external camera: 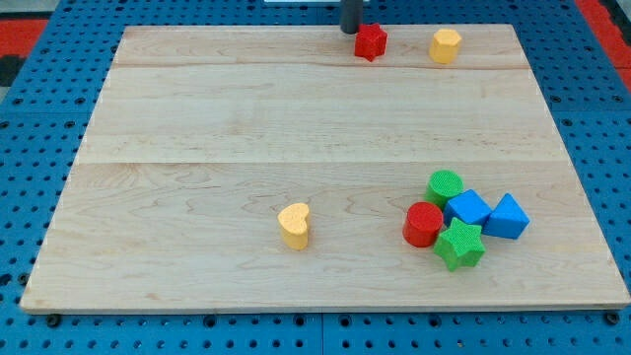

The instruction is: Move yellow heart upwards of the board

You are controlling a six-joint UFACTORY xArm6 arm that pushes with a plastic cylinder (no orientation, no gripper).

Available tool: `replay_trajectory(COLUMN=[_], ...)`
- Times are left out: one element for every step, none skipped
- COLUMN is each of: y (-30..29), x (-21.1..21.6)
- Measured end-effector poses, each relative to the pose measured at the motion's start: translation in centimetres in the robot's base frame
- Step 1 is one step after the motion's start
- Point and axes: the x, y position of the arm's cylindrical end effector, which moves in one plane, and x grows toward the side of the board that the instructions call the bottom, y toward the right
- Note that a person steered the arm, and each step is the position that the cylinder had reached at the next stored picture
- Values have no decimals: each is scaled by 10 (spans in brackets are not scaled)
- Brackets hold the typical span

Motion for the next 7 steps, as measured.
replay_trajectory(y=[13,15,-11,-48,-56,-14,17], x=[0,0,-1,21,110,191,278])
